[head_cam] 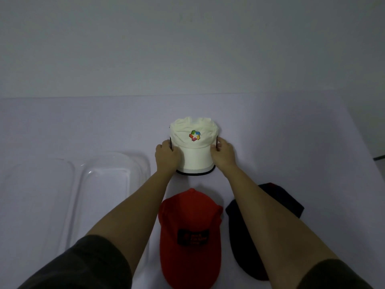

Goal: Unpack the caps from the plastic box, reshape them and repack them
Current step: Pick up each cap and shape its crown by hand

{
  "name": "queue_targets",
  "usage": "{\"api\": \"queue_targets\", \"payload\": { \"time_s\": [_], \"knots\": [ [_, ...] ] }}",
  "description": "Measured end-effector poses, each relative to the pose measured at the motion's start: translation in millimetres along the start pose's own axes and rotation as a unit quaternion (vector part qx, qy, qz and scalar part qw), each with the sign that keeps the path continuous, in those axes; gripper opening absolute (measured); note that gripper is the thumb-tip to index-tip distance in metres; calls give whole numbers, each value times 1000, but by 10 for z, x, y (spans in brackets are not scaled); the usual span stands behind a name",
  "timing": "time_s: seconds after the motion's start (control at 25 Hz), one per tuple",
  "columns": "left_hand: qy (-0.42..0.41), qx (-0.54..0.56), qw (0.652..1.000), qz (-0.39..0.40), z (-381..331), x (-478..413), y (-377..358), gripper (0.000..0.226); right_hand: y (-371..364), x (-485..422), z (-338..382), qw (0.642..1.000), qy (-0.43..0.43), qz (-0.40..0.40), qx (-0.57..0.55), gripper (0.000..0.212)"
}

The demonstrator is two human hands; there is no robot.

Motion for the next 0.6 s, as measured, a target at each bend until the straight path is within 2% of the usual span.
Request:
{"api": "queue_targets", "payload": {
  "time_s": [0.08,0.16,0.2,0.24,0.28,0.36,0.48,0.56,0.6],
  "knots": [
    [5,26,998,-51,-126,79,85,40,92,33,76,1000,-19,-2,-12,48],
    [-37,103,985,-135,-337,255,194,38,340,100,213,1000,8,-29,-10,49],
    [-65,142,975,-156,-448,361,231,34,514,149,276,999,34,-34,-3,45],
    [-84,171,972,-141,-552,487,229,29,712,232,293,998,58,-29,-2,40],
    [-92,182,974,-94,-647,615,185,25,914,324,269,997,77,-15,-4,35],
    [-92,154,982,51,-768,879,3,25,1284,544,87,995,97,8,-8,27],
    [-89,81,965,231,-824,1229,-311,37,1624,857,-357,996,84,13,-33,22],
    [-82,55,948,303,-820,1413,-464,49,1719,1040,-694,996,56,19,-62,31],
    [-76,47,941,325,-812,1497,-527,56,1751,1147,-876,996,35,31,-81,43]
  ]
}}
Point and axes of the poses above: each hand's wrist, its own x-axis away from the middle knuckle, its own y-axis out of the back of the hand, z = x × y, the point moved 3 cm from there along -x, towards the middle knuckle, and after that the axes turned 6 degrees about x, right-handed, at the moved point
